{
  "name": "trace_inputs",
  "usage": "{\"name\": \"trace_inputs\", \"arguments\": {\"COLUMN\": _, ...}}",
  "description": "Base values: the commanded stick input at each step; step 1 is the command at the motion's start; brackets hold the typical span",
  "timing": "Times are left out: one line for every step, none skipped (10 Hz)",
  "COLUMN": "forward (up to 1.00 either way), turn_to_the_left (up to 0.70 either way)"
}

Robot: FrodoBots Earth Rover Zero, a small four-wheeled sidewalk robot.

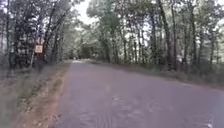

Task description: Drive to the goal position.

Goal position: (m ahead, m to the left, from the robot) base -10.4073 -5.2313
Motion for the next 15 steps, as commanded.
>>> {"name": "trace_inputs", "arguments": {"forward": 0.7, "turn_to_the_left": 0.14}}
{"name": "trace_inputs", "arguments": {"forward": 0.7, "turn_to_the_left": 0.14}}
{"name": "trace_inputs", "arguments": {"forward": 0.7, "turn_to_the_left": 0.14}}
{"name": "trace_inputs", "arguments": {"forward": 0.7, "turn_to_the_left": 0.14}}
{"name": "trace_inputs", "arguments": {"forward": 0.7, "turn_to_the_left": 0.0}}
{"name": "trace_inputs", "arguments": {"forward": 0.7, "turn_to_the_left": 0.0}}
{"name": "trace_inputs", "arguments": {"forward": 0.7, "turn_to_the_left": 0.0}}
{"name": "trace_inputs", "arguments": {"forward": 0.7, "turn_to_the_left": 0.0}}
{"name": "trace_inputs", "arguments": {"forward": 0.7, "turn_to_the_left": 0.0}}
{"name": "trace_inputs", "arguments": {"forward": 0.7, "turn_to_the_left": 0.0}}
{"name": "trace_inputs", "arguments": {"forward": 0.7, "turn_to_the_left": 0.0}}
{"name": "trace_inputs", "arguments": {"forward": 0.7, "turn_to_the_left": 0.0}}
{"name": "trace_inputs", "arguments": {"forward": 0.7, "turn_to_the_left": 0.0}}
{"name": "trace_inputs", "arguments": {"forward": 0.7, "turn_to_the_left": 0.0}}
{"name": "trace_inputs", "arguments": {"forward": 0.7, "turn_to_the_left": 0.0}}
